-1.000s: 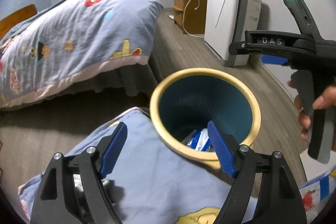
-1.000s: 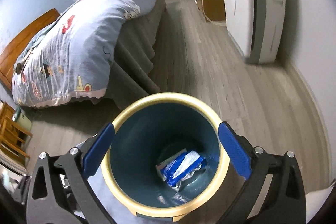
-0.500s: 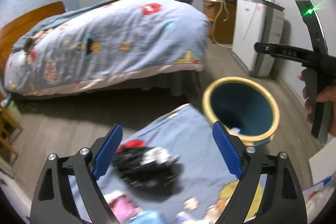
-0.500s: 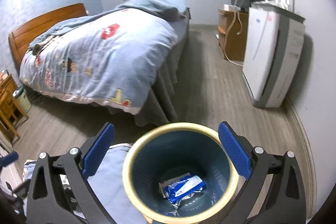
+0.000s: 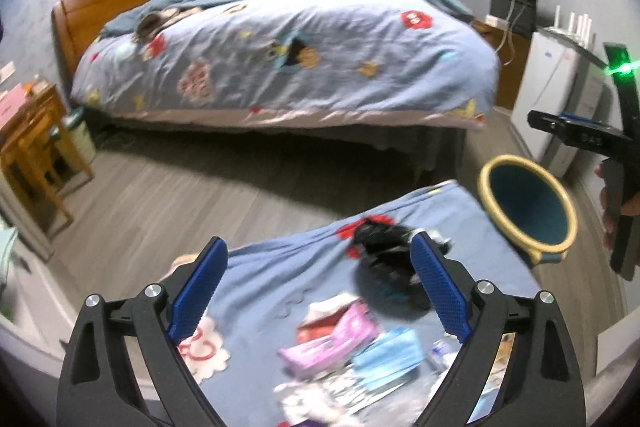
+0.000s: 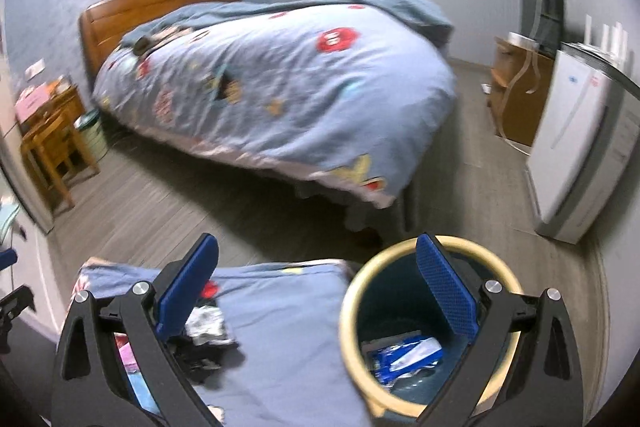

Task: Collect trash
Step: 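Move both tools back over the trash on the cushion, then grasp the pink wrapper with the left tool while the right tool grasps the black plastic bag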

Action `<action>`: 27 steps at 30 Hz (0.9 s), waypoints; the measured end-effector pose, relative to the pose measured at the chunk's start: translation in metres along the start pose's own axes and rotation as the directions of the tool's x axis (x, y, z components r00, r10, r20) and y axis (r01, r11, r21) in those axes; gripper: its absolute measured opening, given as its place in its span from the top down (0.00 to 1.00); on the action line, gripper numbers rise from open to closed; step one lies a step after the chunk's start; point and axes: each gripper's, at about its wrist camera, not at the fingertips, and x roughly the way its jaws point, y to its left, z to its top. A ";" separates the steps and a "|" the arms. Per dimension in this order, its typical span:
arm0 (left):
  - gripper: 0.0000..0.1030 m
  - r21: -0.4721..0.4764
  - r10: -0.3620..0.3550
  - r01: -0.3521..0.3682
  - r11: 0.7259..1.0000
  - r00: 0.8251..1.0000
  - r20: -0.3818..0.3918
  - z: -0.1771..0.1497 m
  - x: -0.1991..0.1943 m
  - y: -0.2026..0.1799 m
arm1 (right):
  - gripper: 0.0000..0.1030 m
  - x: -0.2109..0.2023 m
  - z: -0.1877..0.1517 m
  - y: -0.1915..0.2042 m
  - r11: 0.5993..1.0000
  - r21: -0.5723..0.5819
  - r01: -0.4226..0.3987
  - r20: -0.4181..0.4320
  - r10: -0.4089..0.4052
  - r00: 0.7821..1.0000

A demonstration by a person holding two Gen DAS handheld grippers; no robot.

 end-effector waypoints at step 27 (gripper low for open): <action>0.11 0.086 -0.005 0.028 0.996 0.967 -0.254 -0.072 0.066 0.039 | 0.06 0.085 -0.061 0.135 0.953 -0.240 -0.184 -0.345 0.093 0.934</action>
